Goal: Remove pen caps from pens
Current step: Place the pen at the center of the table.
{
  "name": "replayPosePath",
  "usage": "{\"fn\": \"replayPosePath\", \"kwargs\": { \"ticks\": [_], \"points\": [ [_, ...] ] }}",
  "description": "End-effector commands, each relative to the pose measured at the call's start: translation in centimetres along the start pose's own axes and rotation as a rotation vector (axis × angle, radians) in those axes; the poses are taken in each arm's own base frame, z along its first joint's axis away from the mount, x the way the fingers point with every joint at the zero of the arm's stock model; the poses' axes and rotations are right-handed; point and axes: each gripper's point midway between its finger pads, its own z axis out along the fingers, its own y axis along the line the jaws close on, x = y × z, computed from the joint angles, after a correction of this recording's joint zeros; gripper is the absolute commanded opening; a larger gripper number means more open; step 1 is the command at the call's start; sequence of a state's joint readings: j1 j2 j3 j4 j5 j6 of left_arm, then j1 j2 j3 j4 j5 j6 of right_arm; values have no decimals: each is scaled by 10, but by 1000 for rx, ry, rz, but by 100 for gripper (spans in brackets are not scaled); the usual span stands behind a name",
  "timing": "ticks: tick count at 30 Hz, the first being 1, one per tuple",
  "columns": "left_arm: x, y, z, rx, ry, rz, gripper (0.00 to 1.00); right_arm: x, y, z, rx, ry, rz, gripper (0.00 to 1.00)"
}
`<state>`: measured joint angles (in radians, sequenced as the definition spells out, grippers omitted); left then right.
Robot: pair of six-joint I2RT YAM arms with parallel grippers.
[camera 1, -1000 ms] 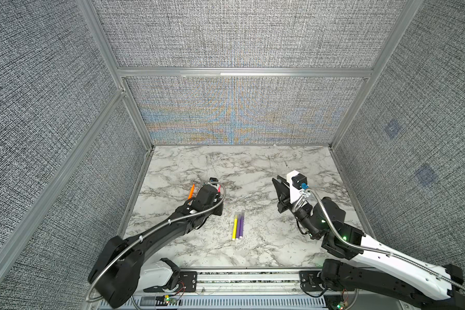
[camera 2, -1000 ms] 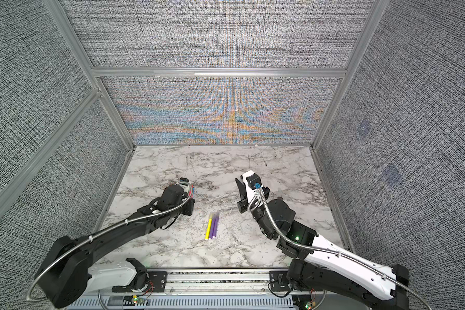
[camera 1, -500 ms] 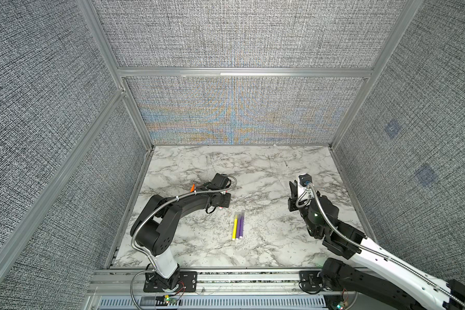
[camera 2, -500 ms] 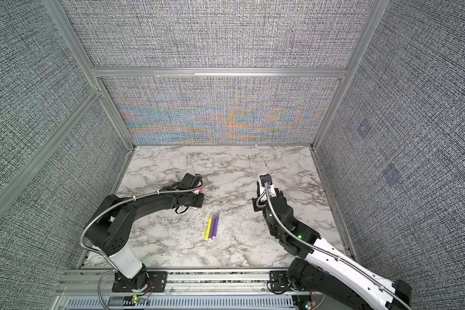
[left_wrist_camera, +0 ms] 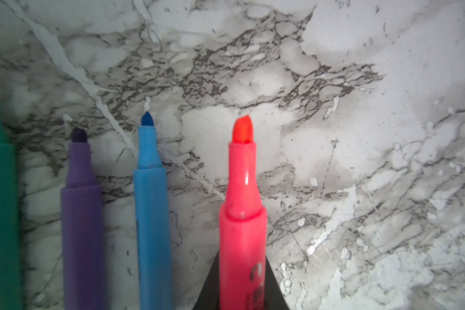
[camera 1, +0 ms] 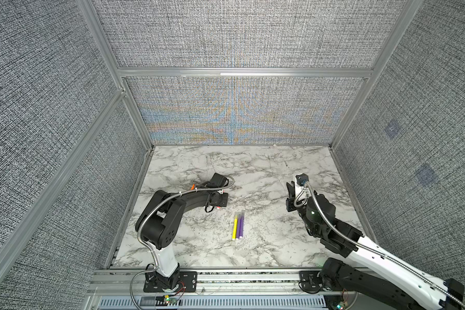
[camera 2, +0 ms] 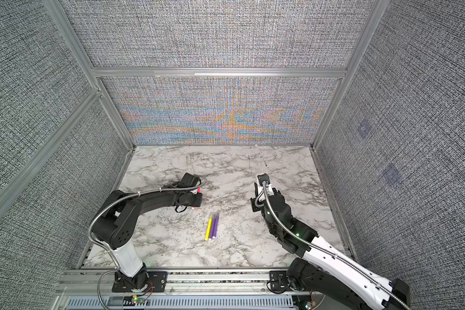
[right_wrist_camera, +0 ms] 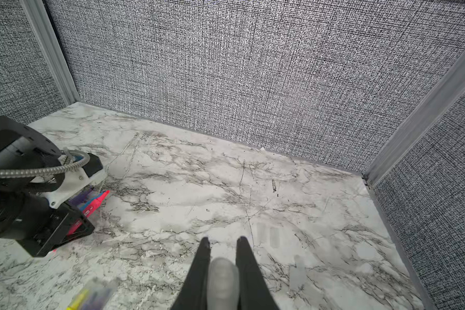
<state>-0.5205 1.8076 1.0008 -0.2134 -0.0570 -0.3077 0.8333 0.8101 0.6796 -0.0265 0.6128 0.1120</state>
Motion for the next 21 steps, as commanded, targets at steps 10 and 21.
{"fn": "replayPosePath", "kwargs": {
  "ticks": [10,21],
  "points": [
    [8,17,-2,-89,37,-11,31,4,1,6,7,6,8,0],
    [-33,-14,-79,63,-173,18,37,77,-86,72,271,344,63,0]
  ]
}}
